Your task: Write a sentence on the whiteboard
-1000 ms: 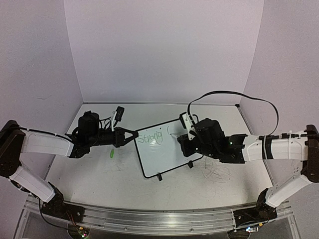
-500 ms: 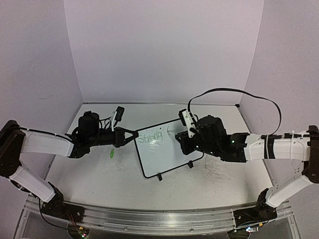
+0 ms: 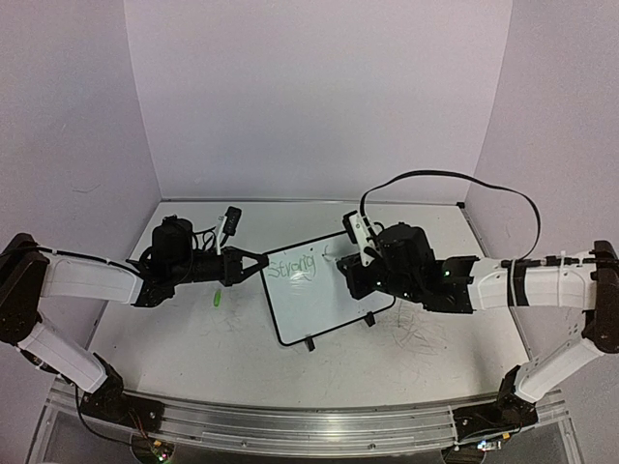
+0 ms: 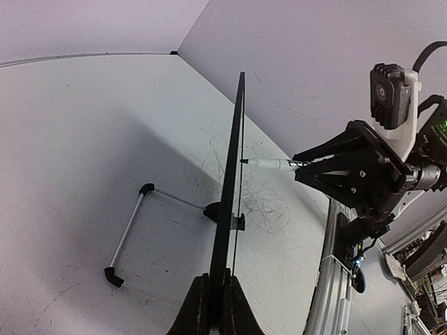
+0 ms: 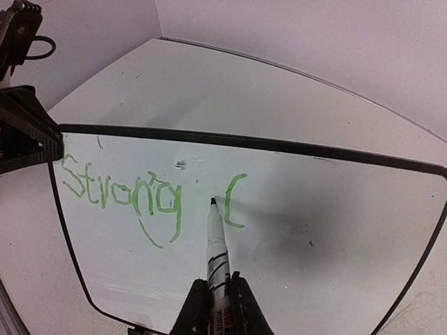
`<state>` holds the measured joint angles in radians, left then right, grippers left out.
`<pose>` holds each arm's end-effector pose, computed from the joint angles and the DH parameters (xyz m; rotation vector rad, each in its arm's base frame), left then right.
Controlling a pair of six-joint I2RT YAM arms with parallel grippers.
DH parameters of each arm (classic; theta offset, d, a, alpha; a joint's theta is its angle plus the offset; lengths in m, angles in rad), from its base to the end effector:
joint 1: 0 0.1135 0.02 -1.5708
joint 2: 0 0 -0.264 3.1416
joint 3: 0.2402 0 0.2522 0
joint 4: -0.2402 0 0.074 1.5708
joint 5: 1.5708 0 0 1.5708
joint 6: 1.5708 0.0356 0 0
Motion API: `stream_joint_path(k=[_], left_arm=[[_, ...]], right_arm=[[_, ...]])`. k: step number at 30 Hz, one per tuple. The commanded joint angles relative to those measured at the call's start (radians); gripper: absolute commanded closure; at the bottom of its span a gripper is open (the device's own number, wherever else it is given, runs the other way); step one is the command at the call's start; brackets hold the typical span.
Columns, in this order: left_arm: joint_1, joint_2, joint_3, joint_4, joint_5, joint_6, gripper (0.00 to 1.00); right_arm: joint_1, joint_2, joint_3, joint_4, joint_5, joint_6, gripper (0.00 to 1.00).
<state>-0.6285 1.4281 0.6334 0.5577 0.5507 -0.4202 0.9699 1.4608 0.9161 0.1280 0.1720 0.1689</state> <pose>0.2303 -0.1904 0.2175 0.6196 1.8511 -1.2170 0.1924 0.2699 0.2561 -0.6839 1.9065 0.5629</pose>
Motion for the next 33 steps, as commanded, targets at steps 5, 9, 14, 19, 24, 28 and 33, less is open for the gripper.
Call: stream_joint_path(k=[5,9,14,19,24,28,33], left_arm=[[0.003,-0.001,0.023,-0.033,-0.018,0.023,1.0],[0.003,-0.001,0.025,-0.033,-0.018,0.023,1.0],[0.003,-0.005,0.021,-0.033,-0.019,0.023,1.0],[0.003,-0.001,0.022,-0.035,-0.018,0.023,1.0],[0.003,-0.002,0.025,-0.035,-0.014,0.023,1.0],[0.003,-0.006,0.022,-0.035,-0.018,0.023,1.0],[0.003,-0.003,0.022,-0.035,-0.014,0.023,1.0]], right_arm=[[-0.001,0.033,0.054,-0.008,0.077,0.014,1.0],[-0.001,0.025,0.057,-0.039,0.138,0.037,1.0],[-0.001,-0.059,0.016,-0.033,0.136,0.043,1.0],[-0.009,-0.092,0.0,0.031,0.044,0.026,1.0],[-0.01,-0.036,0.034,0.022,0.067,0.004,1.0],[-0.01,-0.023,0.047,0.027,0.097,-0.001,1.0],[-0.01,-0.018,0.05,0.031,0.109,-0.003,1.0]])
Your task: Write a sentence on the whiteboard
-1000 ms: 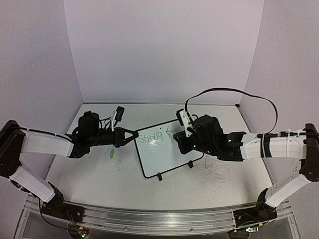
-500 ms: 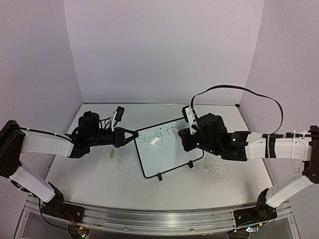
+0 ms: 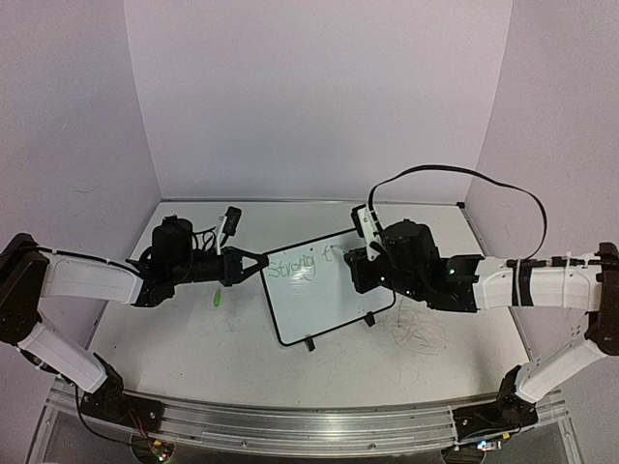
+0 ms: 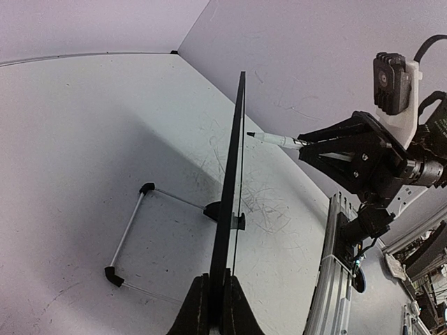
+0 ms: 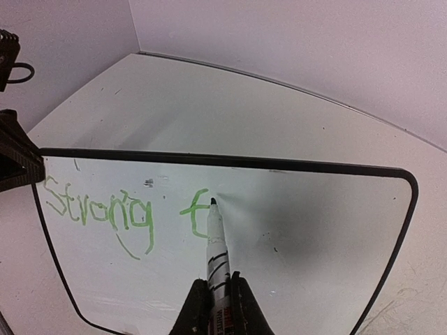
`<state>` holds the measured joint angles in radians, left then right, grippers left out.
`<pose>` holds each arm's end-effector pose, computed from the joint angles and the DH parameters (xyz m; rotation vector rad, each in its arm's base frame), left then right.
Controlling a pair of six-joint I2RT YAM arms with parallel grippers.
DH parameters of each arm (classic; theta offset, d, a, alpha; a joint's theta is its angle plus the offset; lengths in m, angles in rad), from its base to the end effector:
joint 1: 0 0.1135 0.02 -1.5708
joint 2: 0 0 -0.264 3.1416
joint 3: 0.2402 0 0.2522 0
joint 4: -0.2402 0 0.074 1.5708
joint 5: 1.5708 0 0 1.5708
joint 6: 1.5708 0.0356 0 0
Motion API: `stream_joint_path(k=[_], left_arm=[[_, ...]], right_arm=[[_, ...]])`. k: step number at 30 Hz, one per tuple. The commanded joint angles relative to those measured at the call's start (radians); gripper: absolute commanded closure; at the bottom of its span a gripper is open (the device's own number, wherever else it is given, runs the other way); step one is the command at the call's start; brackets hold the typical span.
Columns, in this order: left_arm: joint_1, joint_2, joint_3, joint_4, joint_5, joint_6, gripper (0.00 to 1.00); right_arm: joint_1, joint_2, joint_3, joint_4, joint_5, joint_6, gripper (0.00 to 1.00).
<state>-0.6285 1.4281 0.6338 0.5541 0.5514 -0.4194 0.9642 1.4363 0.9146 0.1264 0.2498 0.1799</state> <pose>0.2303 -0.1904 0.2173 0.6206 1.8541 -1.2168 0.1936 0.2636 0.2633 -0.6039 1.8937 0.5054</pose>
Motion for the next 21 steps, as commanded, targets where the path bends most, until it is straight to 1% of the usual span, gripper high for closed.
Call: stream_joint_path(k=[1,11,21], left_arm=[[0.003,-0.003,0.021,-0.031,-0.015,0.023,1.0],[0.003,-0.006,0.018,-0.031,-0.017,0.024,1.0],[0.003,0.002,0.024,-0.031,-0.012,0.025,1.0]], right_arm=[[-0.005,0.009,0.053,0.034,0.034,-0.015,1.0],[-0.005,0.041,0.079,0.031,0.062,-0.011,1.0],[-0.004,0.032,0.047,-0.004,0.054,0.022,1.0]])
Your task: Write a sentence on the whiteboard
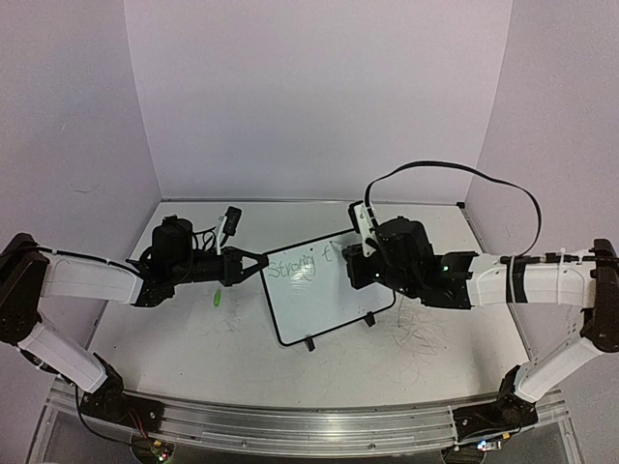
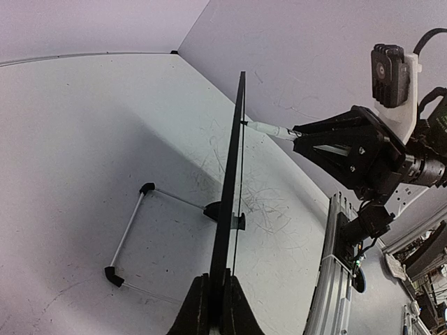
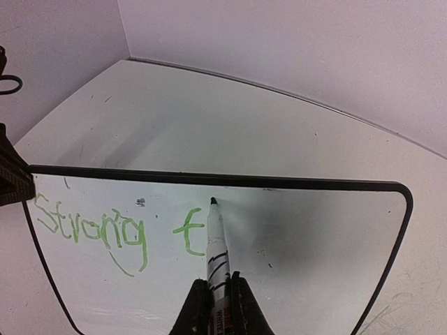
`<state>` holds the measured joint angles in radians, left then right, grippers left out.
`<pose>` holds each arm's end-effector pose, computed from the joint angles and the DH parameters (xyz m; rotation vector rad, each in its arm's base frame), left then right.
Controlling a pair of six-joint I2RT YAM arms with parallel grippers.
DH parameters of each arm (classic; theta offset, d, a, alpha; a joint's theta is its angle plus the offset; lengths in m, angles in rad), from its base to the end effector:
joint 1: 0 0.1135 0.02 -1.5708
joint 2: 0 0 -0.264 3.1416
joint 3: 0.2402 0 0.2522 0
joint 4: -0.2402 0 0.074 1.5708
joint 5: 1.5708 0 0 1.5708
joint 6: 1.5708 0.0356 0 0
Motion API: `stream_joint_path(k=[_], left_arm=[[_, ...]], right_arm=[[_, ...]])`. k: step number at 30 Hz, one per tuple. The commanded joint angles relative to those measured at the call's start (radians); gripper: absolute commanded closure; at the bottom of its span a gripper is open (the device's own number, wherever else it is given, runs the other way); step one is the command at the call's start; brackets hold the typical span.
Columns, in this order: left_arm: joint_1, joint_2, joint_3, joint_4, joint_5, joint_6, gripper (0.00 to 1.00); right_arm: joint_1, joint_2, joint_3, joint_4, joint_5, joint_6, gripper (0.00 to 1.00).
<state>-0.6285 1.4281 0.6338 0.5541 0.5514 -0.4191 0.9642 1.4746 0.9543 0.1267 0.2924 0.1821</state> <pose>0.2303 -0.1904 0.2173 0.6208 1.8539 -1.2166 0.2005 0.2709 0.2651 -0.5709 1.8919 0.4686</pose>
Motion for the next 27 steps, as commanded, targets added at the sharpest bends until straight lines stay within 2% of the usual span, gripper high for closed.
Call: stream_joint_path(k=[1,27], left_arm=[[0.003,0.003,0.025,-0.031,-0.012,0.025,1.0],[0.002,0.006,0.03,-0.031,-0.011,0.023,1.0]], right_arm=[[-0.005,-0.008,0.003,-0.006,0.009,0.022,1.0],[-0.005,-0.036,-0.074,-0.027,-0.036,0.08,1.0]])
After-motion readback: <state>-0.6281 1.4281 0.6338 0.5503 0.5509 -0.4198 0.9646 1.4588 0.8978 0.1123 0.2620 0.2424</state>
